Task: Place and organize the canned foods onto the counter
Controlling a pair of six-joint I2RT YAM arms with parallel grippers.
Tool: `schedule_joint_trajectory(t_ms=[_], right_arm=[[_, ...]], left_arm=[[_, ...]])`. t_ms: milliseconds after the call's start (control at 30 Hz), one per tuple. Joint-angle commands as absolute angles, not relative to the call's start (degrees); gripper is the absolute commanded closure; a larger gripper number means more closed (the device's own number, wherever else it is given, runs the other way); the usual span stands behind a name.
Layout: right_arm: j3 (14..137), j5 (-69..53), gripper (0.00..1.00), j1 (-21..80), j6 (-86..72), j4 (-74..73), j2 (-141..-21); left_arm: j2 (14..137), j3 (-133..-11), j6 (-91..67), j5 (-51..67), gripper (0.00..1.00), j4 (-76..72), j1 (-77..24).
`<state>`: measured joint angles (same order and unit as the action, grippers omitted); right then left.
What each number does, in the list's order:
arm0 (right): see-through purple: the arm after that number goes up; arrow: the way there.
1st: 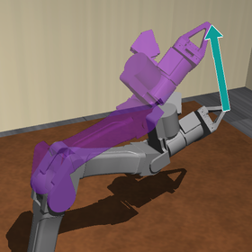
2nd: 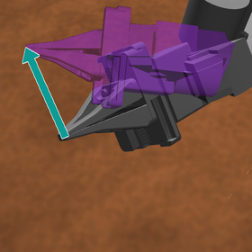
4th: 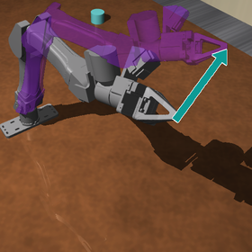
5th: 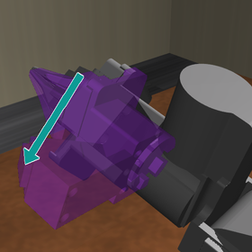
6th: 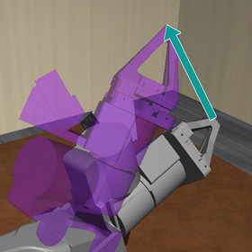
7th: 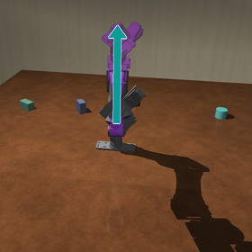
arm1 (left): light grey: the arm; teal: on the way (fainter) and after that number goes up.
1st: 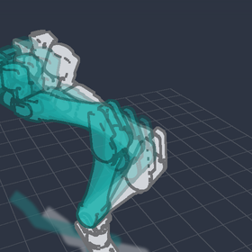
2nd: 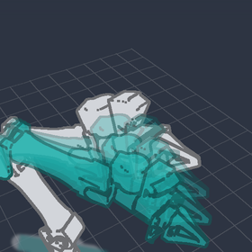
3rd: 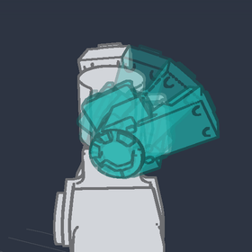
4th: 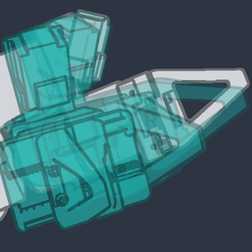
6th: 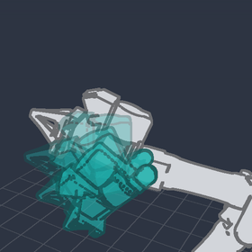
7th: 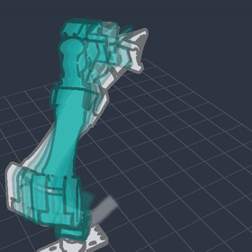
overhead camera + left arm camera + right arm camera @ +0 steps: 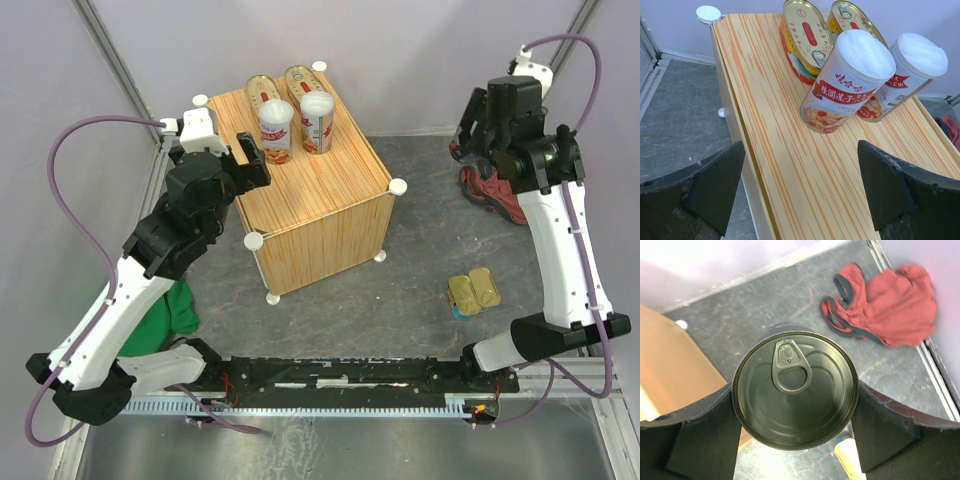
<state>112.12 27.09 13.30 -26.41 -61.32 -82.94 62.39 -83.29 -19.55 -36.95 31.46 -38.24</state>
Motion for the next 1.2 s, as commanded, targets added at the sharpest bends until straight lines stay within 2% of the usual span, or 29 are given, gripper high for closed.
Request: schedule_joint_trajectory(t_ms=[0,500,767,1167], right_arm=[[123.76,30.02,0.99,18.41,-23.53,-58.89,-86.50],[148.25,38.95,0.99,37.96,-16.12,-59.78,-102.25],[149.28,41.25,0.99,42.73,-14.78,-57.33,-104.76],[150.64,41.74,0.99,43.86,-14.77,-53.51,-107.76]], left_arm=[[62.54,-86.06,-18.43,-35.74,0.00,31.02,-37.82],[63.68,-88.01,-18.26,-33.76,0.00,32.59,-37.44],[62.83,-86.56,-18.52,-33.42,0.00,32.64,-37.25],[59.72,-84.19,-19.92,-33.22,0.00,32.58,-37.21]])
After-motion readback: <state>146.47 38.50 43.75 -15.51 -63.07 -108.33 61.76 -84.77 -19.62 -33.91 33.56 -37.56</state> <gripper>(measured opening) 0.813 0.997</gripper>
